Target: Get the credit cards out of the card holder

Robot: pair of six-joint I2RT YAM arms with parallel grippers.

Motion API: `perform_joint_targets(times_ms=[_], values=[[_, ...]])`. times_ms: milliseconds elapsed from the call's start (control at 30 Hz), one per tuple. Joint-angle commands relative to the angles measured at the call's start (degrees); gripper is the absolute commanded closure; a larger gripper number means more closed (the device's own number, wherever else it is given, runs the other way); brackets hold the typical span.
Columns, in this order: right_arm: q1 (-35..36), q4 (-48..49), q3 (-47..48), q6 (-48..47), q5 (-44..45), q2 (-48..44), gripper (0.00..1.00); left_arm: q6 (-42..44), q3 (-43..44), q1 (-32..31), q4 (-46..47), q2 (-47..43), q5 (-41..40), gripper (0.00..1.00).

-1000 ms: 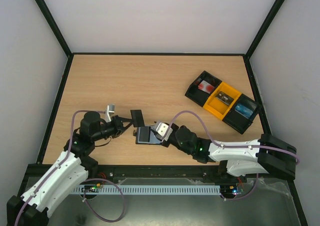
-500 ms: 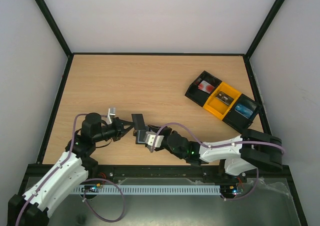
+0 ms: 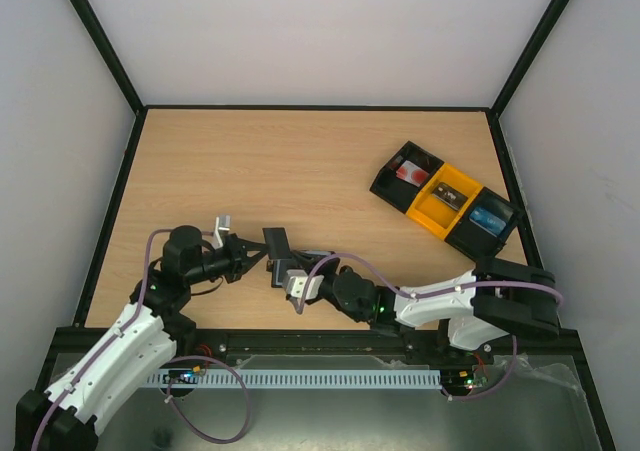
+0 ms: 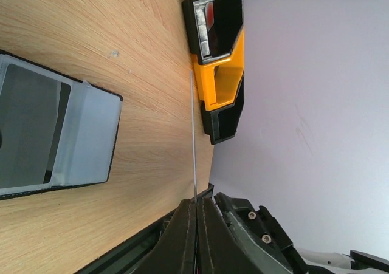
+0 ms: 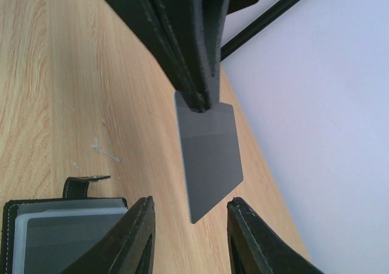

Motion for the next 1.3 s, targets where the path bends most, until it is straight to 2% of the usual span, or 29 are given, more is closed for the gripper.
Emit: perform_joint_targets(times_ms=[0, 33, 133, 300, 633, 700, 800, 867, 1033, 1200, 1267], values=[[0.8, 3.4, 1.6, -2.5, 1.3, 1.6, 0.68, -2.3, -1.4, 0.3, 1.2, -1.1, 1.6, 0.97], [0.9, 3.5, 1.6, -2.8, 1.3, 1.9, 0.69, -2.8, -1.7, 0.3, 1.6, -1.3, 1.8, 0.97], [1.0, 5.0, 1.5, -3.4, 1.4, 2.4, 0.82, -3.0, -1.9, 0.3, 1.5, -1.7, 1.9, 0.97], [1.4, 6.6, 1.1, -4.5, 1.4, 3.2, 0.97, -3.1, -1.9, 0.3, 1.0, -1.8, 2.0, 0.97], [2.2, 7.5, -1.8, -2.1, -0.6, 2.1, 0.98, -3.9, -2.0, 0.3, 0.7, -3.4, 1.3, 0.97], [2.3, 7.5, -2.4, -1.5, -0.9, 1.7, 0.98, -4.0, -2.0, 0.3, 0.5, -4.0, 1.3, 0.88], [2.4, 7.7, -3.2, -1.4, -0.3, 1.2, 0.98, -4.3, -1.9, 0.3, 0.6, -4.8, 1.3, 0.81], [2.4, 7.8, -3.6, -1.2, 0.5, 0.8, 0.98, -4.4, -1.9, 0.3, 0.5, -5.2, 1.1, 0.64], [2.4, 7.8, -5.0, 2.9, 2.2, -0.4, 0.98, -3.6, -1.6, 0.3, 0.5, -5.9, 0.2, 0.37], [2.4, 4.9, -5.7, 14.5, 4.6, -3.9, 0.98, -1.0, -0.9, 0.3, -0.9, -6.3, -1.4, 0.17], [2.3, 1.7, -5.3, 21.8, 7.5, -5.9, 0.98, 2.0, 0.5, 0.3, -3.4, -6.1, -2.7, 0.03]])
